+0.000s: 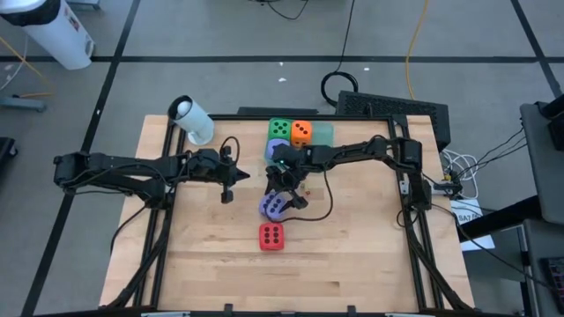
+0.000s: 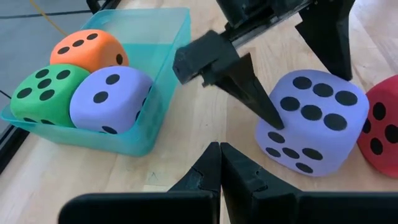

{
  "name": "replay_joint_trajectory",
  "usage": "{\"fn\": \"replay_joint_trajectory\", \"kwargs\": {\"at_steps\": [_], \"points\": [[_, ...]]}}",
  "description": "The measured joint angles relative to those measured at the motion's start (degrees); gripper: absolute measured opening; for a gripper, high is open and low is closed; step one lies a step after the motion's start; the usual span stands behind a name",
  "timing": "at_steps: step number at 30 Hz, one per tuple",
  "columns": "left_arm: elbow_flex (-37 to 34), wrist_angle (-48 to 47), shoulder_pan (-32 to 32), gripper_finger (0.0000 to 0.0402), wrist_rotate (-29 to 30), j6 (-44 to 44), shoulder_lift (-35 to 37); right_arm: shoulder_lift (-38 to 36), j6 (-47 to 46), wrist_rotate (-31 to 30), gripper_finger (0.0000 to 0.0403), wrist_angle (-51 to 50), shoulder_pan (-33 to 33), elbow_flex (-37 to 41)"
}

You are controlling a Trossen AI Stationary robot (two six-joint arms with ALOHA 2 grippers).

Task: Pick & Place Dice
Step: Put the large purple dice into the green container

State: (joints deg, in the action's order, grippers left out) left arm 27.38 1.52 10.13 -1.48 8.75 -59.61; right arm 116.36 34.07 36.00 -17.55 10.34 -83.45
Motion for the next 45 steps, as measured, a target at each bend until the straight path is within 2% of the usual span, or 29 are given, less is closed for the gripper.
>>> {"fn": "replay_joint_trajectory", "kwargs": {"at_steps": [8, 10, 16, 20, 25, 31, 33, 45], "points": [[0.0, -0.02, 0.02, 0.0008, 0.0, 0.0, 0.0, -7.2, -0.64, -1.78, 0.0328, -0.93, 0.9, 0.14], [0.0, -0.02, 0.0, 0.0008, -0.01, 0.0, 0.0, -9.15, -0.98, -4.21, 0.0319, -2.24, 1.31, 0.1], [0.0, -0.02, 0.01, 0.0008, 0.0, 0.0, 0.0, -9.49, -2.53, -5.02, 0.0299, -2.39, 2.11, 0.15], [0.0, -0.02, 0.0, 0.0008, 0.0, 0.0, 0.0, -9.52, 0.71, -4.97, 0.0295, -2.47, 1.26, 0.15], [0.0, -0.02, 0.0, 0.0008, 0.0, 0.0, 0.0, -9.52, 7.33, -4.64, 0.0323, -1.09, -1.37, 1.72], [0.0, -0.02, 0.0, 0.0008, 0.0, 0.02, 0.0, -9.25, 5.13, -4.76, 0.0392, 2.36, -3.14, 4.8], [0.0, -0.02, 0.01, 0.0008, 0.0, 0.01, 0.0, -8.7, 4.2, -4.78, 0.0395, 5.55, -3.42, 6.09], [0.0, -0.02, 0.0, 0.0008, -0.02, 0.57, 0.0, -8.84, 2.58, -4.67, 0.04, 9.04, -1.38, 8.7]]}}
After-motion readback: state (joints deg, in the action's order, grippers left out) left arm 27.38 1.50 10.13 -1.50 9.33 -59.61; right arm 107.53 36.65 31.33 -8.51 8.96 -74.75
